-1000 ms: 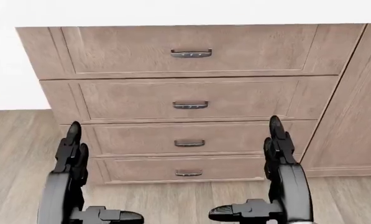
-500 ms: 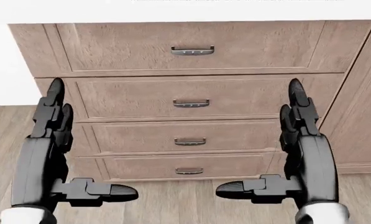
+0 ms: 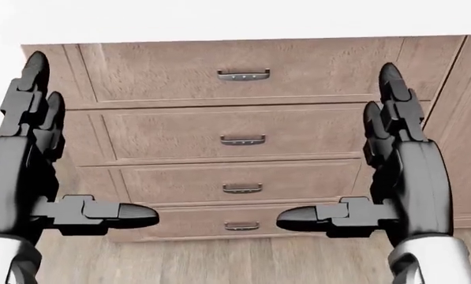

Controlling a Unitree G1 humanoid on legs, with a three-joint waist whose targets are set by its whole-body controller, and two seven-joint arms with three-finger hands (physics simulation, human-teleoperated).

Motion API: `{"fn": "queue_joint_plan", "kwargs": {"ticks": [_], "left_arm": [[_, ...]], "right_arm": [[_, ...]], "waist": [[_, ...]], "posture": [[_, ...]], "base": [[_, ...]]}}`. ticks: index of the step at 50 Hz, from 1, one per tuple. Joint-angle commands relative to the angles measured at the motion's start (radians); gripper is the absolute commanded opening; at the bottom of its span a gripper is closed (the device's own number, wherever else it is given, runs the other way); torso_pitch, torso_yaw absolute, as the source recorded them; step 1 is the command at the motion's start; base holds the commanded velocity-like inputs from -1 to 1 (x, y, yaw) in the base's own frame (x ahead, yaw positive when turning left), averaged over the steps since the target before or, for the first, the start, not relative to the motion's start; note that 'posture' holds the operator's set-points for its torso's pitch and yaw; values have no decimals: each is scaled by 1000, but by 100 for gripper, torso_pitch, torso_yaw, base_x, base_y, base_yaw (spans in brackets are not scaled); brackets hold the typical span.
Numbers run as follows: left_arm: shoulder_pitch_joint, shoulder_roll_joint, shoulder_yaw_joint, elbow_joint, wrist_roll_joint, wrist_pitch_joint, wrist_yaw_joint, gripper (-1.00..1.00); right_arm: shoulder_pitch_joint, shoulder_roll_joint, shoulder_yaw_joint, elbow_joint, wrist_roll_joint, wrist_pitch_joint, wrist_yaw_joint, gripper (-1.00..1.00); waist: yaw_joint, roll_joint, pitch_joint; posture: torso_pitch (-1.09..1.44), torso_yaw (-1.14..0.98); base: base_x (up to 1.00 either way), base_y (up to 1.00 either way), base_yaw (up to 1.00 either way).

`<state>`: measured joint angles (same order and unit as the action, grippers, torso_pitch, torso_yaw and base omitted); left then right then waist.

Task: Open the toaster oven door.

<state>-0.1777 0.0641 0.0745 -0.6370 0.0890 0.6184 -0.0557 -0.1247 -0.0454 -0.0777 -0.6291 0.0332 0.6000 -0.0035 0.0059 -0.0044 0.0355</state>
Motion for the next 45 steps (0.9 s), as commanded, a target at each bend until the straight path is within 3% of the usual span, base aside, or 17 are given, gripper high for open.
{"fn": "queue_joint_plan", "kwargs": {"ticks": [1,9,11,13,14,17,22,24,26,27,30,36,38,40,41,42,45], "left_arm": [[-30,4,-3,-60,0,-3,-2,100],[-51,9,-1,-90,3,35,-7,100],[-48,9,0,-86,3,28,-6,100],[-44,8,0,-82,2,22,-6,100],[-44,7,0,-80,1,19,-5,100],[-41,7,0,-77,1,15,-6,100],[-30,6,2,-67,-2,-2,-4,100],[-29,5,3,-66,-4,-5,-4,100],[-27,5,3,-63,-4,-9,-4,100],[-25,5,1,-63,-5,-11,-4,100],[-22,3,1,-62,-5,-14,-4,100],[-19,3,3,-67,-8,-10,-2,100],[-21,3,2,-69,-9,-7,-2,100],[-22,4,3,-71,-10,-4,-1,100],[-24,4,4,-72,-11,-1,-1,100],[-25,5,4,-73,-11,1,-1,100],[-27,5,3,-72,-12,3,0,100]], "right_arm": [[-30,-7,-7,-60,5,-9,-2,100],[-48,-12,-6,-99,14,24,-4,100],[-46,-11,-6,-94,15,19,-2,100],[-45,-12,-7,-93,16,15,0,100],[-43,-12,-6,-94,16,15,1,100],[-38,-11,-4,-92,16,11,3,100],[-25,-6,0,-82,14,-6,7,100],[-23,-6,0,-78,13,-11,8,100],[-21,-5,1,-83,13,-10,8,100],[-20,-5,3,-86,11,-8,8,100],[-15,-4,5,-93,11,-5,10,100],[-9,0,9,-102,12,1,18,100],[-12,3,5,-109,12,18,8,100],[-11,2,8,-117,29,25,21,100],[-13,2,7,-119,32,29,21,100],[-15,1,9,-124,35,33,22,100],[-17,0,9,-128,40,36,24,100]], "waist": [[-2,2,-7],[-4,11,6],[-5,37,2],[-6,89,-9],[6,58,1],[2,64,-3],[10,21,0],[16,-10,-2],[16,-71,-21],[0,-39,-8],[-6,-48,0],[-16,4,9],[-21,39,-2],[-20,104,-28],[-6,61,-9],[-13,80,0],[3,65,-9]], "posture": [[0,0],[0,0],[0,0],[0,0],[0,0],[0,0],[0,0],[0,0],[0,0],[0,0],[0,0],[0,0],[0,0],[0,0],[0,0],[0,0],[0,0]], "base": [[16,0,0],[25,0,0],[28,0,0],[28,0,0],[28,0,0],[29,0,0],[32,0,0],[37,0,0],[37,0,0],[38,0,0],[38,0,0],[38,0,0],[38,0,0],[38,0,0],[38,0,0],[37,0,0],[38,0,0]]}}
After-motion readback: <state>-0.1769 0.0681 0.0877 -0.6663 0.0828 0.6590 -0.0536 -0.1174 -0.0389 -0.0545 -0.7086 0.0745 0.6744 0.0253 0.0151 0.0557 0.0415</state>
